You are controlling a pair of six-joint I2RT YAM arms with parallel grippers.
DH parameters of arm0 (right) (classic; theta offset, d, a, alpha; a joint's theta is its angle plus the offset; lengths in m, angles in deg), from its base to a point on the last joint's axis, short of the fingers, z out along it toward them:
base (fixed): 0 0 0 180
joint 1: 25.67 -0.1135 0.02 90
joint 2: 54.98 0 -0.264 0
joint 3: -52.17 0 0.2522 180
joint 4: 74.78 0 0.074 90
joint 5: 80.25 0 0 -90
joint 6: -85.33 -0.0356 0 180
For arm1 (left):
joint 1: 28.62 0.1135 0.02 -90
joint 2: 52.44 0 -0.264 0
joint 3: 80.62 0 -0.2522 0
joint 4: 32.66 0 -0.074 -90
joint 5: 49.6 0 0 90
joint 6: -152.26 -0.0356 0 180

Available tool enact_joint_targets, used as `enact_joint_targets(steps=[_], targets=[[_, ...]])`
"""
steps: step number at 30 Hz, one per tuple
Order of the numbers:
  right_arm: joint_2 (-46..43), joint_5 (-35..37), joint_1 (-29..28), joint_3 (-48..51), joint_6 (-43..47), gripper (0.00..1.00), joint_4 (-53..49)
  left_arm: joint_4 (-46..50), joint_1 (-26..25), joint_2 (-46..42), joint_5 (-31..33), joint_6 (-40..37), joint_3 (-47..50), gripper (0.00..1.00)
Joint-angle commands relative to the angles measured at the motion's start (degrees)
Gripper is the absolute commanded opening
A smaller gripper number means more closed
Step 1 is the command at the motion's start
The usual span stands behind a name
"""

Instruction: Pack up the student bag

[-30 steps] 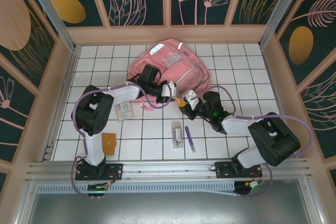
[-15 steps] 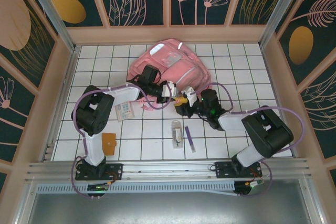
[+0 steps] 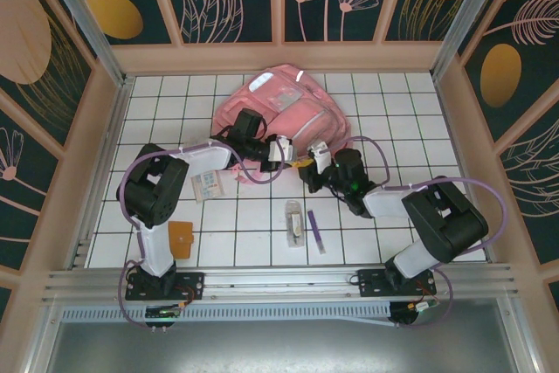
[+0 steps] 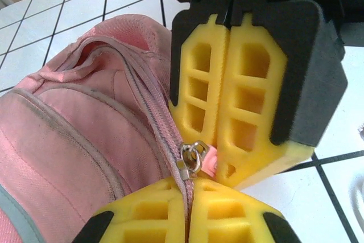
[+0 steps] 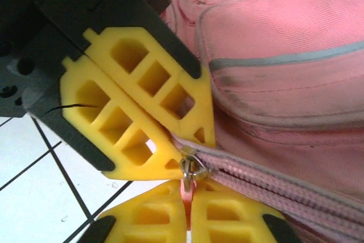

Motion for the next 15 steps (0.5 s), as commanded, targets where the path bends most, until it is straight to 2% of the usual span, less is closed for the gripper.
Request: enact_joint_targets(steps=[1, 5, 9, 12, 15], targets=[[-2.45, 4.75, 0.76, 1.49, -0.09, 0.02, 3.37, 1.05, -0.51, -2.55, -2.35, -1.46, 0.22, 0.00], [-4.07, -0.21, 0.75, 2.73, 2.39, 0.00, 2.36, 1.58, -0.51, -2.36, -1.04, -3.44, 0.13, 0.00], [-6.37, -3.89, 3.48, 2.95, 2.91, 0.00, -0.13, 4.46, -0.49, -1.93, 1.04, -5.62, -1.26, 0.00], [-7.56, -2.72, 5.04, 2.02, 2.98, 0.00, -4.58, 4.09, -0.41, -2.01, 3.60, -7.84, -0.39, 0.00], [-7.85, 1.87, 7.46, 1.90, 0.44, 0.00, -7.98, 5.36, -0.29, -2.17, 6.14, -11.75, 0.21, 0.00]])
